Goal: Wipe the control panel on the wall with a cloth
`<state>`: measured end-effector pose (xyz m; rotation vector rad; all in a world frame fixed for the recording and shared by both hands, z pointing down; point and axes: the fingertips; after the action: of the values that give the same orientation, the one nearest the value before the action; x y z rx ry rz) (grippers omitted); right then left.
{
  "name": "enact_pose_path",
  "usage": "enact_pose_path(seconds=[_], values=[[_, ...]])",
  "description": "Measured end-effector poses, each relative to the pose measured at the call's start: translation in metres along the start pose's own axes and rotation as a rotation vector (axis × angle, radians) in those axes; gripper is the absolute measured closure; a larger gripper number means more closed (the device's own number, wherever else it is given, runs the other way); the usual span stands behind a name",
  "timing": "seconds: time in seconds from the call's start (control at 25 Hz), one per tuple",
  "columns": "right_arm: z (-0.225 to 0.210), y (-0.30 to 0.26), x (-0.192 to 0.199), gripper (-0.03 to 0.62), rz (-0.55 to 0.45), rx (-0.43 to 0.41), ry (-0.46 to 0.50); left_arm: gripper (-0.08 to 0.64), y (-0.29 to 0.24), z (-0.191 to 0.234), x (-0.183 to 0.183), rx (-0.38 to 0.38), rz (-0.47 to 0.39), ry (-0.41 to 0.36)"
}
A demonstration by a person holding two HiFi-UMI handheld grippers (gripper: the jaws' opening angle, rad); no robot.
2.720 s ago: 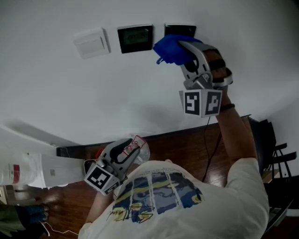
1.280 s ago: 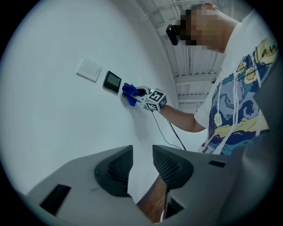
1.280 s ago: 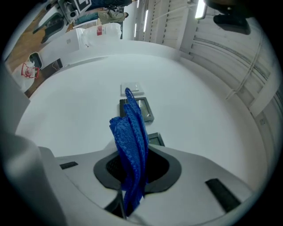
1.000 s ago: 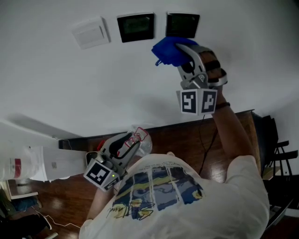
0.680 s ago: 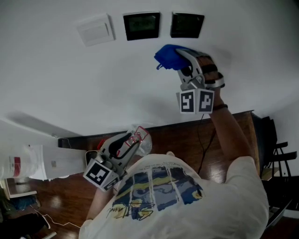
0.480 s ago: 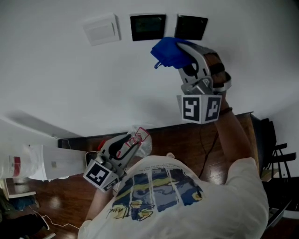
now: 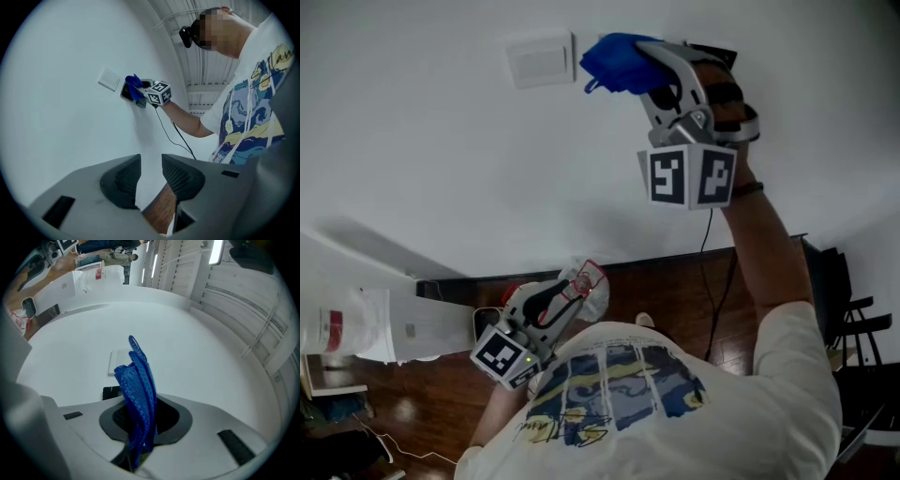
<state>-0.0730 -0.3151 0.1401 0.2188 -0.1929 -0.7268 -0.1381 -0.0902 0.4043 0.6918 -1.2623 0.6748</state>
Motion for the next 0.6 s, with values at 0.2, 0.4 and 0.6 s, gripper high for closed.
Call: enact_pose_path(seconds=[0.2, 0.4, 0.6], values=[[0.028, 0.0, 0.003, 0.503, 0.024, -0.037, 0.001, 0.445, 0.009, 0.004, 0.0, -0.013, -0.012, 0.024], [0.064, 0.006, 0.007, 0.503, 0.043, -0.078, -0.017, 0.445, 0.011, 0.004, -0.001, -0.009, -0.02, 0.026], [0.102, 0.012, 0.012, 0.503, 0.059, -0.143, -0.047, 0.445, 0.018, 0.009, 0.004, -0.012, 0.003, 0.012]])
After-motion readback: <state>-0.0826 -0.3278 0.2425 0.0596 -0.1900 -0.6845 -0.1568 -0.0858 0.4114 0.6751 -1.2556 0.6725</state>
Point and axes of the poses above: the fingertips, and each gripper's own axes: y backward along the fingers, z to its left, x out of its underside, and after that the axes turned 11 degrees about -z, right-handed
